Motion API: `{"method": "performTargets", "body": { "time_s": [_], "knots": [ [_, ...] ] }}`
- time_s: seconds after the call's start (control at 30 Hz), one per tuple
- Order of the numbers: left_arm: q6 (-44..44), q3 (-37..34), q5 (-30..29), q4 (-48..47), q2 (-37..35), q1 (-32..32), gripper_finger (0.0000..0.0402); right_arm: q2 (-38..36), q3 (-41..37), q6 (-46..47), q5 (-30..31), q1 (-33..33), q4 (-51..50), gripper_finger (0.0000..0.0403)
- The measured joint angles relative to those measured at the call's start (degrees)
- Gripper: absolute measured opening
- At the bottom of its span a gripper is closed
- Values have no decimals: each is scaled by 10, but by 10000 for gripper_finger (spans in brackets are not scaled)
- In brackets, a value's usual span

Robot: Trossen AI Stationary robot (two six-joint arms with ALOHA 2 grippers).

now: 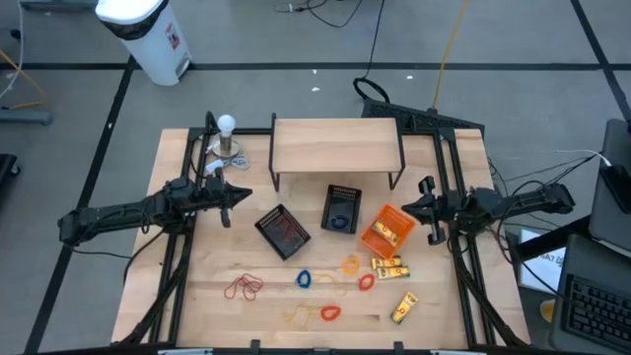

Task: Pick & Place Office Desk Supplies
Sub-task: Put the red rubber band into the left black bin

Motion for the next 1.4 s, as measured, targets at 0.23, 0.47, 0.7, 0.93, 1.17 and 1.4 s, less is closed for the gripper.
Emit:
{"method": "performTargets", "body": {
  "time_s": [0.23,0.47,0.7,0.93,1.17,1.4],
  "knots": [
    [2,0,0,0,0,0,17,3,-16,6,1,0,-10,0],
    [-27,0,0,-5,0,0,17,3,-17,6,0,0,-23,0],
    [-19,0,21,-13,0,0,17,3,-17,7,-3,0,-23,0],
    [-10,0,6,-12,0,0,17,3,-18,29,3,0,-22,0],
    [-19,15,2,-13,0,-19,9,3,-18,21,57,-1,-33,0],
    [-10,91,-40,-11,1,-117,2,10,-18,34,57,-1,-45,0]
  ]
}}
